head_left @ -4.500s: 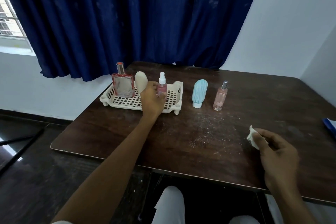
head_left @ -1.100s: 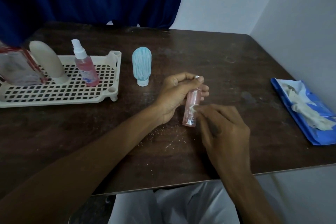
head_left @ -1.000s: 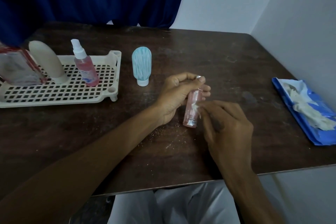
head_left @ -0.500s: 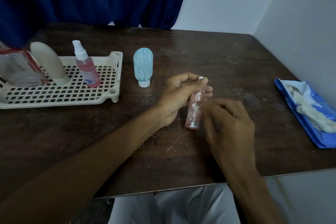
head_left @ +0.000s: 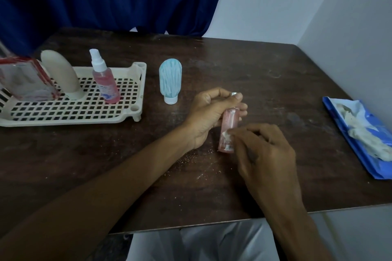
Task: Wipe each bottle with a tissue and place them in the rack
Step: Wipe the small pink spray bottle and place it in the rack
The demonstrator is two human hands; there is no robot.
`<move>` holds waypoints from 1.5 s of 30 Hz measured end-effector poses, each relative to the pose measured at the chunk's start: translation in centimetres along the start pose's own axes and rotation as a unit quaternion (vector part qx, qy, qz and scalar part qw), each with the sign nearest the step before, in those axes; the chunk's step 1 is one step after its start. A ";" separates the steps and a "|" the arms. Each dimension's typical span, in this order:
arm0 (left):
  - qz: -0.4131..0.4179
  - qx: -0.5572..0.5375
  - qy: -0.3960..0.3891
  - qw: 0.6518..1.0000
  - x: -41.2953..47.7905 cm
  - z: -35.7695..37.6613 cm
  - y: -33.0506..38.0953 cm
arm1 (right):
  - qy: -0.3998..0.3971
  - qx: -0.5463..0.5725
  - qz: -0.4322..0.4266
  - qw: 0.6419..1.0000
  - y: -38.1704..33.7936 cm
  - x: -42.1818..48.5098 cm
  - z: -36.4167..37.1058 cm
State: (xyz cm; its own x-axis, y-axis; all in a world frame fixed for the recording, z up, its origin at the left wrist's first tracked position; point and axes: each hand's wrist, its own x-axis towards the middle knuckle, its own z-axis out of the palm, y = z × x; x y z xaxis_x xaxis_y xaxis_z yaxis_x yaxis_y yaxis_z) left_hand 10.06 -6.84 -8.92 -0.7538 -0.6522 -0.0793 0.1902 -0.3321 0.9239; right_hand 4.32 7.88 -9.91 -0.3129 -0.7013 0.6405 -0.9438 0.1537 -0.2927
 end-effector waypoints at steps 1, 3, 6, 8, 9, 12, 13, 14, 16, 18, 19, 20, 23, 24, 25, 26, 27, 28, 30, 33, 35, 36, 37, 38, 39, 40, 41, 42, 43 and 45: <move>0.001 0.002 -0.001 1.000 0.0 0.0 0.0 | 0.004 0.000 0.006 1.000 0.2 0.5 0.0; -0.004 0.008 -0.006 1.000 -0.1 0.0 0.1 | 0.019 0.002 0.019 1.000 0.5 1.4 0.2; -0.015 -0.002 -0.003 1.000 -0.1 0.0 0.1 | 0.028 0.008 0.019 0.999 0.6 1.6 0.5; -0.021 -0.021 0.001 1.000 -0.1 0.0 0.0 | 0.026 0.015 0.012 0.999 0.4 0.5 0.6; -0.022 -0.029 0.003 0.999 0.0 0.0 0.0 | 0.022 0.017 0.008 1.000 0.2 -0.2 0.6; -0.025 -0.039 0.005 0.999 0.2 -0.1 0.0 | 0.010 0.023 0.005 1.000 0.1 -1.9 0.6; -0.023 -0.038 0.005 0.999 0.3 -0.1 0.0 | 0.010 0.025 0.003 1.000 0.2 -2.0 0.6; -0.020 -0.035 0.005 0.999 0.3 -0.2 0.0 | 0.009 0.026 0.001 1.000 0.2 -1.8 0.6; -0.014 -0.027 0.007 1.000 0.2 -0.2 0.0 | 0.013 0.028 0.002 1.000 0.2 -1.0 0.8; -0.012 -0.021 0.009 1.000 0.1 -0.2 -0.1 | 0.021 0.023 0.013 0.999 0.2 -0.1 1.0; -0.011 -0.019 0.010 1.000 0.0 -0.2 -0.1 | 0.023 0.019 0.017 0.999 0.2 0.2 1.0; -0.010 -0.018 0.012 1.000 0.0 -0.2 -0.1 | 0.021 0.017 0.019 0.999 0.1 0.3 1.1; -0.013 -0.016 0.009 1.000 0.1 -0.2 0.0 | 0.013 0.017 0.006 1.000 0.1 -1.0 0.8; -0.014 -0.016 0.008 1.000 0.1 -0.2 0.0 | 0.010 0.021 0.001 1.000 0.1 -1.7 0.8; -0.015 -0.014 0.006 1.000 0.1 -0.3 0.0 | 0.007 0.026 -0.001 1.000 0.0 -2.4 0.7; -0.015 -0.012 0.004 1.000 0.2 -0.3 0.0 | 0.006 0.032 -0.001 0.999 0.0 -2.8 0.6; -0.014 -0.009 0.002 1.000 0.3 -0.3 0.0 | 0.005 0.037 0.001 0.999 0.0 -2.9 0.6; -0.012 -0.008 0.000 1.000 0.4 -0.4 0.0 | 0.004 0.040 0.003 0.999 0.0 -2.8 0.6; -0.011 -0.009 -0.002 1.000 0.5 -0.4 -0.1 | 0.005 0.035 0.008 0.999 0.0 -1.8 0.8; -0.007 -0.034 -0.002 0.999 0.5 -0.4 -0.3 | 0.019 0.029 0.019 0.999 -0.1 -0.5 1.0; -0.004 -0.065 0.002 0.998 0.5 -0.3 -0.4 | 0.014 0.035 0.023 0.999 -0.2 -0.6 1.0; -0.005 -0.082 0.003 0.997 0.6 -0.2 -0.4 | 0.007 0.047 0.027 0.998 -0.2 -0.9 0.9; -0.007 -0.098 0.003 0.995 0.7 -0.1 -0.4 | 0.001 0.064 0.037 0.997 -0.1 -1.3 0.8; -0.008 -0.108 0.002 0.994 0.8 -0.1 -0.4 | 0.000 0.082 0.052 0.995 -0.1 -1.7 0.6; -0.008 -0.113 0.000 0.994 0.8 0.0 -0.4 | 0.005 0.099 0.071 0.993 -0.1 -2.1 0.5; -0.008 -0.113 -0.002 0.994 0.9 0.1 -0.4 | 0.014 0.114 0.093 0.989 -0.1 -2.2 0.4; -0.007 -0.110 -0.005 0.994 0.8 0.1 -0.5 | 0.025 0.126 0.112 0.985 0.0 -2.2 0.2; -0.006 -0.107 -0.008 0.994 0.8 0.2 -0.5 | 0.037 0.133 0.127 0.982 0.0 -2.1 0.2; -0.006 -0.104 -0.010 0.995 0.7 0.3 -0.6 | 0.048 0.135 0.135 0.980 0.0 -1.9 0.3; -0.005 -0.103 -0.008 0.995 0.6 0.4 -0.8 | 0.061 0.129 0.133 0.981 -0.3 -1.4 0.5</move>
State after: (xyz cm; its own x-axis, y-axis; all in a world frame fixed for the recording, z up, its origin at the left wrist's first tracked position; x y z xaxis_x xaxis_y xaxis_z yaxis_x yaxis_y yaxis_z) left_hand 9.19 -6.71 -9.57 -0.7657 -0.6380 -0.0815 0.3055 -0.4723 0.8268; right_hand 5.15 8.44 -11.10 -0.5703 -0.5696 0.5919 -0.7732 0.1291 -0.6208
